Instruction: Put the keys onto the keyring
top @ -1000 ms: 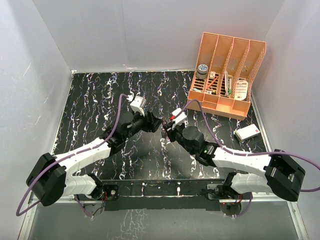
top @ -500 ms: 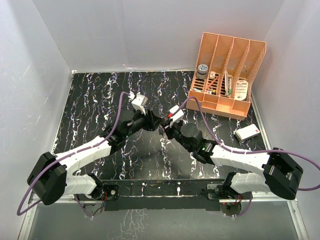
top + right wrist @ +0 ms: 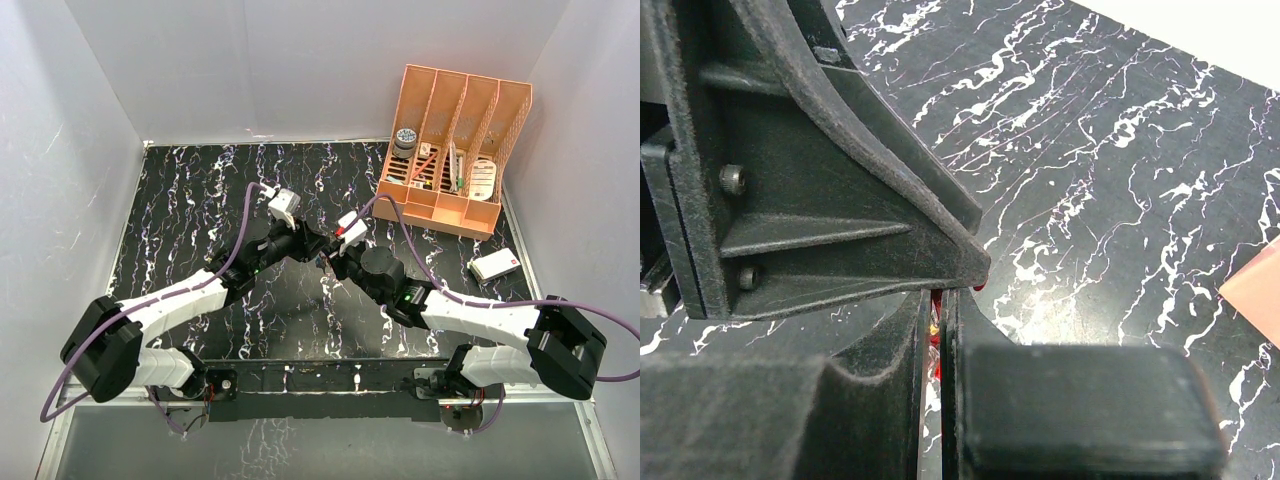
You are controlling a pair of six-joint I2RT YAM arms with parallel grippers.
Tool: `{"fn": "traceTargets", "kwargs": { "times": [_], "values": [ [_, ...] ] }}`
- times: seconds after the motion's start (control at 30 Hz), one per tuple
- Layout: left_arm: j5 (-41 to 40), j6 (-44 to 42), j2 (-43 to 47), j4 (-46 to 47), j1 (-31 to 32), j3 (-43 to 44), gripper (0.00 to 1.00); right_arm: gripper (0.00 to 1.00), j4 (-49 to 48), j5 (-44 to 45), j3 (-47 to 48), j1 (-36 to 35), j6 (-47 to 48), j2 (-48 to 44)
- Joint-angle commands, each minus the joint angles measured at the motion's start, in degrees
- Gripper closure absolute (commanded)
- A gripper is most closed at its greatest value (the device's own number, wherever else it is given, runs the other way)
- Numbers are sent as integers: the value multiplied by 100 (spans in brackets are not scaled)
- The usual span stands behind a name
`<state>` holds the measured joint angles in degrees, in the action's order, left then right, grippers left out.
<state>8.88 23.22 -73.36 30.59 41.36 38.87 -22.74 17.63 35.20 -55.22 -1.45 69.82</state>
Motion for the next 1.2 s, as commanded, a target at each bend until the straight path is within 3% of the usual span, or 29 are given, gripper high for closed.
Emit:
{"fn": "traceTargets", "kwargs": {
  "times": [0.0,0.43,0.6,0.83,0.97,1.1,1.17],
  "values": [
    [338,-23,-33,146,14,58,72,100,-530,-115,268,-2,51,-249],
    [507,50,58,347,-33,-94,88,100,-566,-114,274,-4,40,-214],
    [527,55,59,354,-50,-114,99,100,-568,-105,277,-6,34,-214],
    [391,68,114,442,-59,-167,100,100,-514,-18,308,-2,-33,-223],
    [73,130,217,526,-112,-252,100,78,-79,127,459,-6,-207,-233],
    [-111,242,275,462,-310,-239,100,48,283,417,306,-5,-531,-599],
    [-127,286,287,407,-455,-225,100,39,339,652,104,-4,-689,-963]
  ]
}}
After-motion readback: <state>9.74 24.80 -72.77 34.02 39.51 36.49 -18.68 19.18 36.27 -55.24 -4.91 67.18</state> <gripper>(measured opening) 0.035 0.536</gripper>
